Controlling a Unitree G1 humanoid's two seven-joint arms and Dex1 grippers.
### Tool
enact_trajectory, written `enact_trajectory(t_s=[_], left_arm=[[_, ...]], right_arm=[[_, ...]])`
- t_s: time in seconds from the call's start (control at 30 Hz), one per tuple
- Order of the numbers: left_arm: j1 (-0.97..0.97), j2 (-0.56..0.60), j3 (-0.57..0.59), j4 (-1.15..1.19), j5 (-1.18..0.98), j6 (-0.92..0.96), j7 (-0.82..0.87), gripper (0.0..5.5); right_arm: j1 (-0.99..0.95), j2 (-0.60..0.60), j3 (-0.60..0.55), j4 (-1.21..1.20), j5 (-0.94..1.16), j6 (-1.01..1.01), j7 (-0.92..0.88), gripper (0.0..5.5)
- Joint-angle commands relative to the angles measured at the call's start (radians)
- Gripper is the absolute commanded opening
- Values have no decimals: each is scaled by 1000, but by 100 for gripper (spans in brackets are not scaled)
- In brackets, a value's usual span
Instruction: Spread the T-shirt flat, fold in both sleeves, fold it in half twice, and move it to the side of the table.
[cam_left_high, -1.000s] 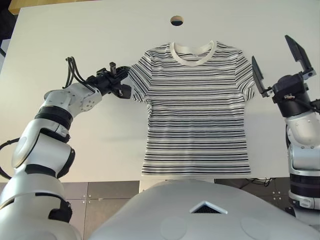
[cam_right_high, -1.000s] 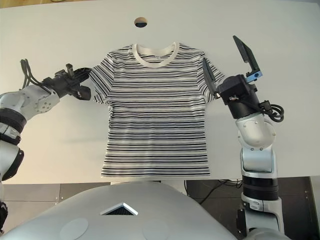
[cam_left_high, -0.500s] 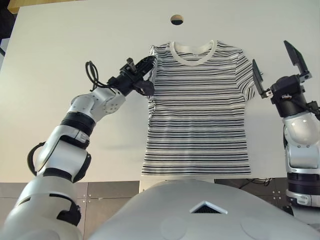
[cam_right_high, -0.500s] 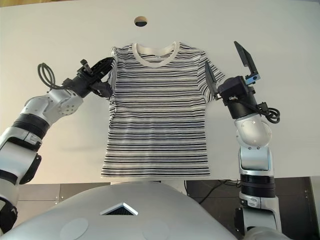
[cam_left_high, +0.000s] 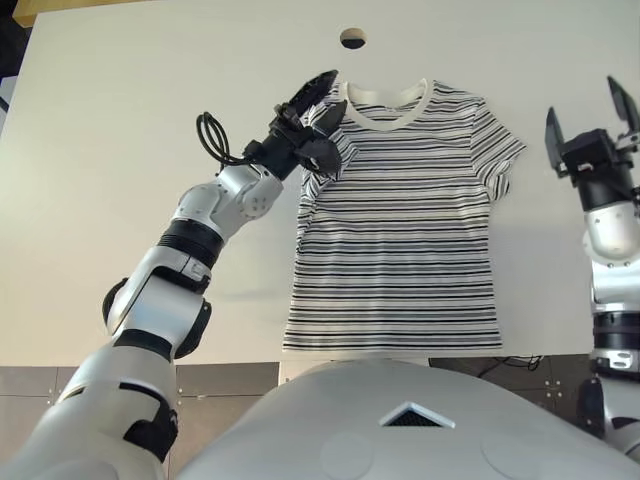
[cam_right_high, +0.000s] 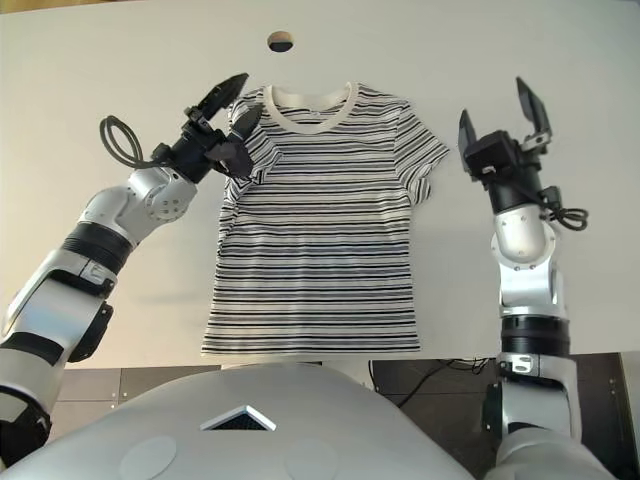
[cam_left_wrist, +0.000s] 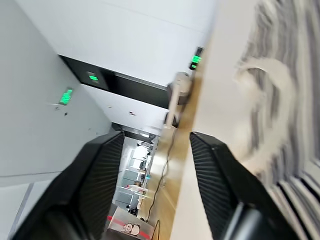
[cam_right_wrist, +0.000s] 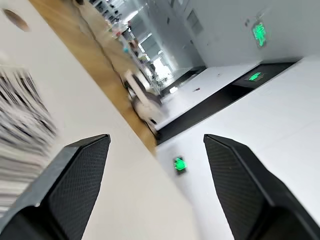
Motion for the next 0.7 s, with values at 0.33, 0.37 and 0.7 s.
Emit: enact_trajectory(t_s=[0.33, 0.37, 0.7], left_arm=[[198, 14, 225, -298, -213, 40, -113, 289], [201, 13, 227, -299, -209, 40, -118, 289], [210, 9, 226, -292, -189, 38, -137, 289]], right_arm=[[-470, -44, 563, 846, -487, -101, -133, 347], [-473, -41, 582, 866, -488, -112, -138, 347], [-460, -131, 661, 761, -415, -333, -22, 347]])
